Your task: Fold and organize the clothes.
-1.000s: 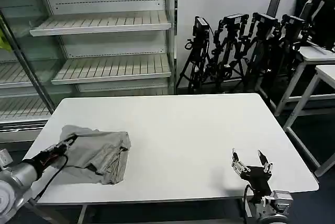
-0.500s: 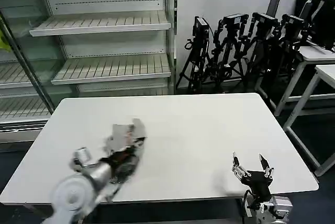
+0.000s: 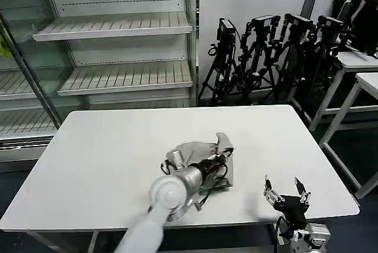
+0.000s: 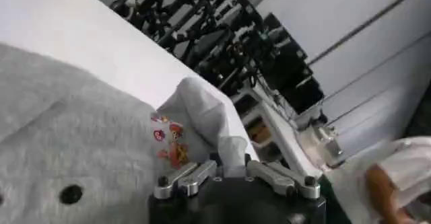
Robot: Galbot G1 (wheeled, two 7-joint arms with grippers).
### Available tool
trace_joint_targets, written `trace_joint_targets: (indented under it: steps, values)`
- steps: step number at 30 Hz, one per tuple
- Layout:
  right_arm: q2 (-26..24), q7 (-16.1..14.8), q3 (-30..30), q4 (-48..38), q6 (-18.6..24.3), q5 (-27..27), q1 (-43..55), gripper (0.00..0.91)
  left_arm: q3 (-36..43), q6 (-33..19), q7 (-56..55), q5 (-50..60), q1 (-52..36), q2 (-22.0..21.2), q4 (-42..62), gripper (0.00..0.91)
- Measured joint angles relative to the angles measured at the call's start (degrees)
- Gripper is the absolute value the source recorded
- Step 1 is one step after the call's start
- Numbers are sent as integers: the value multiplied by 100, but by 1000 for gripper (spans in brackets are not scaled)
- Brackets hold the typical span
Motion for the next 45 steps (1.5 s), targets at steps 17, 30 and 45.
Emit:
trace_joint_targets:
  steps: [17, 30, 45]
  values:
    - [-130, -59, 26, 84, -83, -86, 77, 907, 165, -474, 1019, 1880, -277, 54, -49, 907]
    - [-149, -87, -18, 307, 83, -418, 66, 907, -916, -866, 1387, 3040, 1253, 786, -1570, 907]
    - [-32, -51, -65, 527, 482, -821, -50, 907, -2013, -2433, 1432, 5885, 3501, 698, -2652, 907]
